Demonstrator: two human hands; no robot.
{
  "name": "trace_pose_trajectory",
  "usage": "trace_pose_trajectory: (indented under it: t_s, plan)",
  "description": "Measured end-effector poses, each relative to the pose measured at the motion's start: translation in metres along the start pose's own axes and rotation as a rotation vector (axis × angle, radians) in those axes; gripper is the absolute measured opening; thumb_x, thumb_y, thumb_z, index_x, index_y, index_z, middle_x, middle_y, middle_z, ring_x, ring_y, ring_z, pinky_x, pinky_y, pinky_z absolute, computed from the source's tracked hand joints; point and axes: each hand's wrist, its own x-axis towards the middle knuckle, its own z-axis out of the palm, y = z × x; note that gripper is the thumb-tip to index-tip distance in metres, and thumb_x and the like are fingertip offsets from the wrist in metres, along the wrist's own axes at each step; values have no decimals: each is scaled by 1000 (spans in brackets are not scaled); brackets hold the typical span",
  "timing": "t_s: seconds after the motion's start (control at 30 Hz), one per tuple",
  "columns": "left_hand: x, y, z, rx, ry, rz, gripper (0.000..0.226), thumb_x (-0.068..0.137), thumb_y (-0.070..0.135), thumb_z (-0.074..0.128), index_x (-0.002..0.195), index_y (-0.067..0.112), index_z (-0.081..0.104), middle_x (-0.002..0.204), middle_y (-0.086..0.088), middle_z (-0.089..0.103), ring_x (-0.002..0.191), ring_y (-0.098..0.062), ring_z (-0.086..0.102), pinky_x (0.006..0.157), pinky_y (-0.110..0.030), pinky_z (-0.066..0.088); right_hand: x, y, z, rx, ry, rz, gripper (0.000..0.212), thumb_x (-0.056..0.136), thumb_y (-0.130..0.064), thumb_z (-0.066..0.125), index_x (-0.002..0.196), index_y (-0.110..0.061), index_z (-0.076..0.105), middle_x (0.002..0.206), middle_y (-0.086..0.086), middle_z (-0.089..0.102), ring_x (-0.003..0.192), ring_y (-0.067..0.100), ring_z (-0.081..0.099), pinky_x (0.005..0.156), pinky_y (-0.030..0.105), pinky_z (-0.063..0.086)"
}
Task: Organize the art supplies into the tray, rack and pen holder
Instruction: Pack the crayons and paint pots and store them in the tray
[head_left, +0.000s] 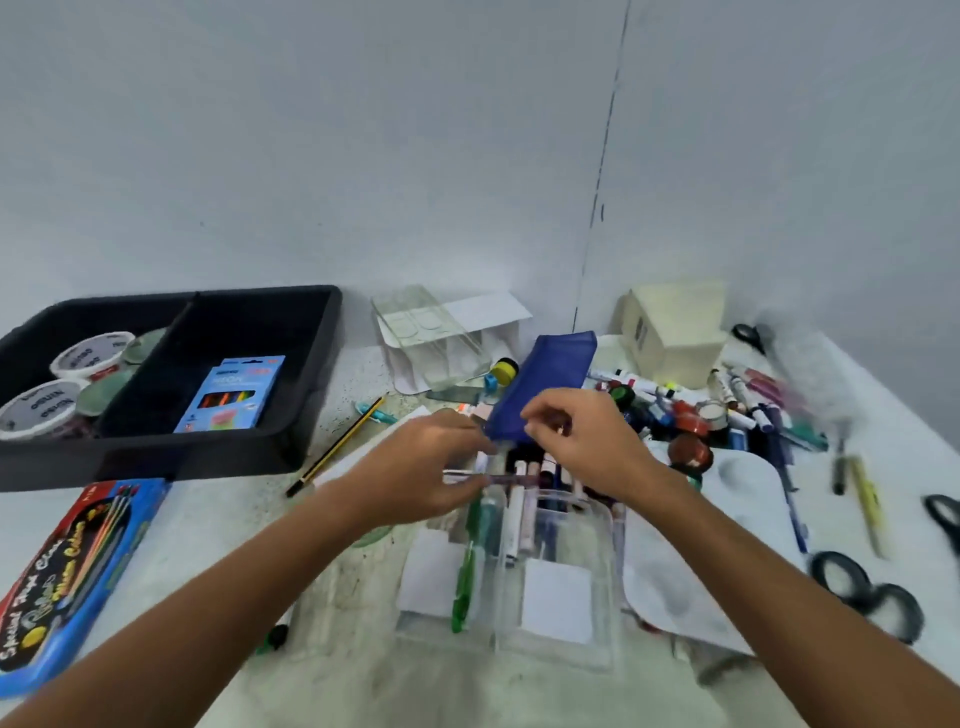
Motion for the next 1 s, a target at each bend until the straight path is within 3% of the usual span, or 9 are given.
trace_pose_trajectory:
  t_s: [0.13,0.23,0.3,0.4,0.53,0.7,0.8,0.9,1.0]
  plan:
    - [56,21,35,50,10,67,35,85,39,64,112,17,69,117,1,64,112,-13,54,94,-32,46,-7,51,-44,-310,13,105,20,88,-17,60,106,-14,70,99,0,66,95,18,58,82,34,47]
    - [80,24,55,139,-81,-3,48,92,42,57,135,20,53,149,-3,41,142,-21,28,115,-35,21,-7,73,-54,-535,-100,186,37,90,-24,58,127,-20,60,129,6,56,124,27,46,100,39,41]
    - [98,23,67,222,-176,-68,54,96,47,46,145,26,38,158,-2,20,147,-22,10,118,-39,13,-4,87,-61,-592,-155,235,48,92,-29,56,139,-22,48,145,7,43,135,27,34,109,38,33]
    - [112,19,75,283,-311,-148,57,99,52,34,149,26,29,161,-2,11,148,-24,7,119,-44,16,4,98,-65,-611,-217,242,57,94,-34,53,147,-22,34,151,7,36,138,25,31,111,38,30]
    - [112,15,78,297,-343,-224,56,98,54,31,147,26,34,159,0,19,145,-21,21,114,-43,29,5,103,-70,-505,-317,168,47,98,-33,48,143,-22,43,146,1,46,132,22,42,109,37,32]
    - [122,19,73,321,-276,-270,46,95,47,46,135,24,52,150,-3,38,135,-22,38,103,-39,40,10,119,-95,-276,-76,215,29,95,-14,52,121,-16,65,121,3,65,105,21,60,92,35,48]
    - [135,20,77,272,-151,-167,37,90,38,58,122,19,63,138,-7,50,127,-25,42,97,-44,44,18,134,-107,-285,8,274,27,92,-10,54,115,-16,68,111,3,69,101,23,62,88,39,50]
    - [148,18,86,140,-52,-31,37,84,28,67,118,15,66,121,-5,62,116,-24,51,91,-44,47,23,142,-108,-312,-44,286,24,91,-12,56,109,-18,70,105,3,71,92,22,62,82,38,51]
    - [160,18,94,127,-107,2,47,86,33,66,132,20,58,134,1,56,127,-18,44,102,-39,39,28,143,-103,-334,-107,262,22,92,-16,56,108,-20,71,103,1,70,84,17,59,73,29,46]
